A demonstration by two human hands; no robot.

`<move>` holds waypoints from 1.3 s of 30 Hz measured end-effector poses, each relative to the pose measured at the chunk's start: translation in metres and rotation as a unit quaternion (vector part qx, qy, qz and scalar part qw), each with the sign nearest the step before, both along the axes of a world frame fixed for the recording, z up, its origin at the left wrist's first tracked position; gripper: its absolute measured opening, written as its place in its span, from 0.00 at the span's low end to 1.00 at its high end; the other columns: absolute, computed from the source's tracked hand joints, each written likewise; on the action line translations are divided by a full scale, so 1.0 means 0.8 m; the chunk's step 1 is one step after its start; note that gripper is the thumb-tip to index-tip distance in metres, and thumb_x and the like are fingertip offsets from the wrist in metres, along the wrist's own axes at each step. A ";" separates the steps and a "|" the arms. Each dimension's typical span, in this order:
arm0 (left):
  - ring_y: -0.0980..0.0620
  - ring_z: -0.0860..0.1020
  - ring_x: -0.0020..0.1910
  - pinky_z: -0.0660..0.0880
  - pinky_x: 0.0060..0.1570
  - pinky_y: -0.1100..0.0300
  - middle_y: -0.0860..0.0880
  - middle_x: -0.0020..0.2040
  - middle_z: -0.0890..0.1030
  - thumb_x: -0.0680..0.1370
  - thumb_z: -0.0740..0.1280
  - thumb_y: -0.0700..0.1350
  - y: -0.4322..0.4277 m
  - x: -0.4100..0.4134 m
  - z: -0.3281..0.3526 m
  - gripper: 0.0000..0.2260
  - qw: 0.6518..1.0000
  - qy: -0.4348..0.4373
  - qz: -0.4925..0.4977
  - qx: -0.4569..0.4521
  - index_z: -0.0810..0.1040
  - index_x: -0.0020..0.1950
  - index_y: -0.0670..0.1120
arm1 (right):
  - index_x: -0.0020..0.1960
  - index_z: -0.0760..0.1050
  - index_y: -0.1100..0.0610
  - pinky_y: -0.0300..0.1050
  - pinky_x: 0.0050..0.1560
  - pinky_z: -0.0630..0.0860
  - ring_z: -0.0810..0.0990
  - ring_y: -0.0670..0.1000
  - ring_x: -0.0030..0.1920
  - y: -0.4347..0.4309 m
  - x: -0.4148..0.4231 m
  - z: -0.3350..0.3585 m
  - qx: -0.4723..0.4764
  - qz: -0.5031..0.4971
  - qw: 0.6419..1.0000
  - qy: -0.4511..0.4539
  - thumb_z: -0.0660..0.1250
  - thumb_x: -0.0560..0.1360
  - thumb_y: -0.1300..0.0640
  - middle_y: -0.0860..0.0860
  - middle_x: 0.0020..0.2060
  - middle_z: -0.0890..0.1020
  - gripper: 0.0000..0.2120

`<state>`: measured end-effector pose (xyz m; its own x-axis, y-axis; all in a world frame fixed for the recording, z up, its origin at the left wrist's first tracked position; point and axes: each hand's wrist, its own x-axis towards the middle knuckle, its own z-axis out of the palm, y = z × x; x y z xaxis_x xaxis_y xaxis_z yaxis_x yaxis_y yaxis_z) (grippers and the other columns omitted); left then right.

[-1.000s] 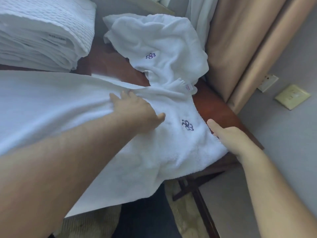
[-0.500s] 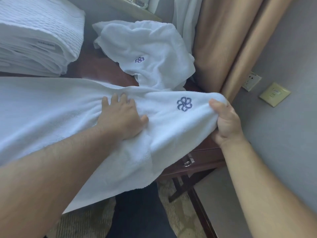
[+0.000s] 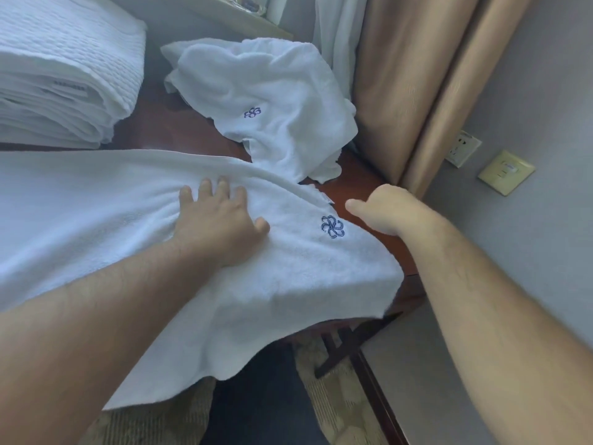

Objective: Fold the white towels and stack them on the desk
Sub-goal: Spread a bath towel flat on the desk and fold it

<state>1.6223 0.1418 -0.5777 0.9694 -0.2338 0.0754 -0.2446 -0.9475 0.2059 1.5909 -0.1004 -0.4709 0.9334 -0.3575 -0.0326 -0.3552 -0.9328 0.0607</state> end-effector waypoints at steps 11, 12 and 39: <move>0.48 0.79 0.42 0.68 0.35 0.58 0.51 0.41 0.81 0.81 0.58 0.54 0.029 0.084 0.073 0.16 0.999 -0.003 -0.051 0.002 0.79 0.41 0.49 | 0.41 0.72 0.55 0.54 0.52 0.77 0.76 0.57 0.48 0.079 0.086 -0.040 0.009 0.035 0.999 0.015 0.53 0.81 0.58 0.54 0.46 0.78 0.13; 0.48 0.80 0.40 0.69 0.33 0.59 0.51 0.38 0.83 0.80 0.60 0.51 0.030 0.094 0.075 0.14 0.999 0.002 -0.047 0.002 0.80 0.40 0.48 | 0.42 0.73 0.55 0.56 0.55 0.77 0.77 0.58 0.49 0.080 0.099 -0.040 0.014 0.032 0.999 0.024 0.52 0.81 0.57 0.55 0.47 0.80 0.14; 0.45 0.63 0.53 0.56 0.48 0.52 0.49 0.51 0.66 0.76 0.68 0.48 0.037 0.083 0.050 0.04 0.977 -0.206 -0.041 0.018 0.77 0.50 0.52 | 0.33 0.71 0.59 0.44 0.28 0.62 0.71 0.51 0.31 0.041 0.150 -0.062 0.170 -0.033 0.941 -0.291 0.66 0.74 0.52 0.49 0.28 0.74 0.14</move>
